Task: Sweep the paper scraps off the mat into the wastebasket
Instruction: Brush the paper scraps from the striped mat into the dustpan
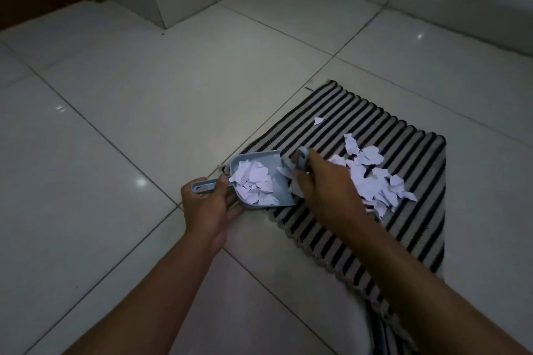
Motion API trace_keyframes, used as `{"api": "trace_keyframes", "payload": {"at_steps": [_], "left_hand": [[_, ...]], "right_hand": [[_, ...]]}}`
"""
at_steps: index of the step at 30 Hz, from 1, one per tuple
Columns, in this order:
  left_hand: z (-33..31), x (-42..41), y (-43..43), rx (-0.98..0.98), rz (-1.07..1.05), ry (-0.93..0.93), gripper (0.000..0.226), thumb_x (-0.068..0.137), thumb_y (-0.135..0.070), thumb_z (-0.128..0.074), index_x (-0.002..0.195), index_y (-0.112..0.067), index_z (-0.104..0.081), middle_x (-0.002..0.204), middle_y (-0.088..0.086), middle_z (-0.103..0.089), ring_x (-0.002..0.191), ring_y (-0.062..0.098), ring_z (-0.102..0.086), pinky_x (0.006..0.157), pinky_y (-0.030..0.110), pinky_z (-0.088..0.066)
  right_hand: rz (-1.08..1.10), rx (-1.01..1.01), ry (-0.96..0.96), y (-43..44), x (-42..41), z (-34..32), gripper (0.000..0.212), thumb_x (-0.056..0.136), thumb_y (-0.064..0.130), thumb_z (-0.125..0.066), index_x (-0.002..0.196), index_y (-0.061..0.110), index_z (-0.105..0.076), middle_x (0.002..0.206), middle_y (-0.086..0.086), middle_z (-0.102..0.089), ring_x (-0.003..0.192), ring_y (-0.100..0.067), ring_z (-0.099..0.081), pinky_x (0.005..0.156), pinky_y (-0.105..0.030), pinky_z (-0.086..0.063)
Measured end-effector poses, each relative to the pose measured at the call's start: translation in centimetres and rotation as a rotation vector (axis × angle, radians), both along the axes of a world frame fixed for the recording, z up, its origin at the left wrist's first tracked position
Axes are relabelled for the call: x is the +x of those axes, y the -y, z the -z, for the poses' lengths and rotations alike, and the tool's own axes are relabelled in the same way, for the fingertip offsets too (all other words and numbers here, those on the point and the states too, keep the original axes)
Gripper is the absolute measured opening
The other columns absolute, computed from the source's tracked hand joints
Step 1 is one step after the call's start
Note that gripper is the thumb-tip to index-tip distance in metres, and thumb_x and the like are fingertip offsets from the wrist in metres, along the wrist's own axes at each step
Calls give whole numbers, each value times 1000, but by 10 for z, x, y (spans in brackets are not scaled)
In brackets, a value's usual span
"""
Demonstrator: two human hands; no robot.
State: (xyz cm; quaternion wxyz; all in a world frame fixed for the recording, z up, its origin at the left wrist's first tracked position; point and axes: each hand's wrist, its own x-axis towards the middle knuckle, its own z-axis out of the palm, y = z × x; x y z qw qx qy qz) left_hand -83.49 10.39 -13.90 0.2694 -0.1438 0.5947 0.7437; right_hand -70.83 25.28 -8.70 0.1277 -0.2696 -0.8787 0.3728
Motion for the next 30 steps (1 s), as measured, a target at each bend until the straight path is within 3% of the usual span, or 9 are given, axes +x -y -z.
{"api": "trace_keyframes", "payload": {"at_steps": [4,6,9,14,18,20,22,25,30], "left_hand": [[0,6,5,-15,-15,36,36,98,-7,-66,130,-7,-48,120,32,-66,102,41,-73,70,51,-63],[1,13,9,-3,-21,56,35,97,-7,-66,128,-10,-49,120,30,-67,100,40,-73,69,50,-63],[2,25,12,-2,-63,83,34,97,-6,-66,124,-12,-47,117,26,-67,96,35,-74,68,48,-64],[5,38,9,-2,-65,88,43,96,-6,-68,133,-3,-46,117,30,-67,96,38,-74,65,46,-64],[1,45,3,7,-19,89,46,96,-6,-67,137,0,-45,119,32,-66,101,42,-72,62,42,-63],[-1,49,-4,-2,-15,100,44,97,-5,-66,136,-4,-45,120,31,-66,104,42,-71,61,43,-64],[-3,53,-10,-11,-13,99,42,97,-4,-65,134,-6,-44,120,30,-65,105,41,-70,59,41,-64],[-5,55,-14,-7,-9,90,37,97,-4,-65,128,-10,-46,120,31,-65,100,39,-72,56,40,-63],[-4,57,-8,-14,29,63,29,97,-6,-66,118,-15,-49,121,35,-65,104,44,-71,63,44,-63]], "right_hand": [[215,-78,-94,-7,11,-7,24,100,30,-50,121,21,-57,101,9,-62,81,-3,-62,59,-8,-41],[305,-59,-109,-13,18,-9,24,99,30,-50,119,19,-58,105,6,-64,83,-6,-62,60,-8,-40],[251,-43,-67,10,25,-7,18,100,33,-48,112,22,-55,92,7,-63,69,2,-58,50,-11,-45],[127,-116,-98,44,30,-12,11,100,29,-48,109,24,-53,77,12,-57,60,-1,-60,52,-20,-55],[319,-4,-145,-2,50,-26,20,99,32,-50,119,32,-52,85,18,-59,65,3,-59,55,-18,-53],[375,74,-79,-26,63,-21,22,100,30,-49,121,27,-55,90,12,-63,68,0,-61,59,-26,-56],[347,130,24,-30,69,-12,20,102,34,-45,115,23,-56,96,3,-67,77,-7,-61,69,-33,-56],[177,132,119,-1,68,-4,25,103,36,-38,120,27,-54,99,6,-63,87,-13,-58,77,-36,-53],[253,-36,-105,1,82,-17,21,99,36,-49,118,30,-56,86,20,-57,74,3,-58,60,-22,-52]]}}
